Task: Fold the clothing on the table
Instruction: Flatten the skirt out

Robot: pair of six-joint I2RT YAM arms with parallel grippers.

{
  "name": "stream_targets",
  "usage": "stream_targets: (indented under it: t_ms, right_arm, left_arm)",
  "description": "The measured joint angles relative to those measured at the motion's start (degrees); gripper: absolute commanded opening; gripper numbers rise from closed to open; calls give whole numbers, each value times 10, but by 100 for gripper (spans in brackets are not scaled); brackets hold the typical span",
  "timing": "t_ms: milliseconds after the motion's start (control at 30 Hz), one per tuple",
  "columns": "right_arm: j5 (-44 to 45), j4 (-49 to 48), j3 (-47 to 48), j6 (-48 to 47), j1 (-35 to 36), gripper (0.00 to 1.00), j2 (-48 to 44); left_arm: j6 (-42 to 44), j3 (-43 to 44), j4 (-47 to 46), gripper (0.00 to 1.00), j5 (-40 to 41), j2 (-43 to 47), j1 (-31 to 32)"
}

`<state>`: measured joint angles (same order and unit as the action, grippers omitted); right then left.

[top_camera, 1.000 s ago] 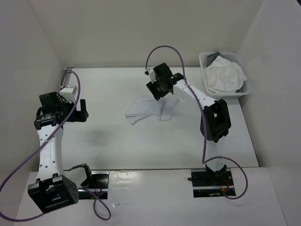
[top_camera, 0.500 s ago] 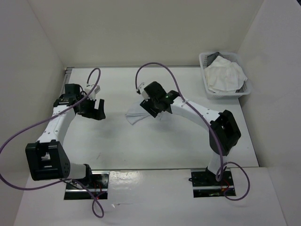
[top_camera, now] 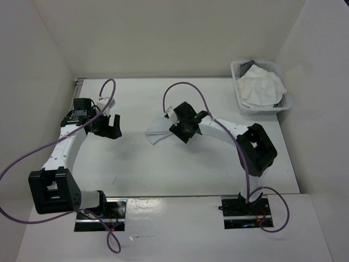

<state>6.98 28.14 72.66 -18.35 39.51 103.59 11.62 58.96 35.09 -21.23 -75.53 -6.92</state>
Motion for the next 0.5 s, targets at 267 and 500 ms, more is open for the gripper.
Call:
stream_targets:
  t_ms: [267,500]
  right_arm:
    - [-106,-26,26,16,-143,61,19]
    - [-203,-24,50,29,-160,61,53]
  left_arm:
    - [2,-17,2,100,0,32,-2]
    - [3,-17,6,100,-7,32,-5]
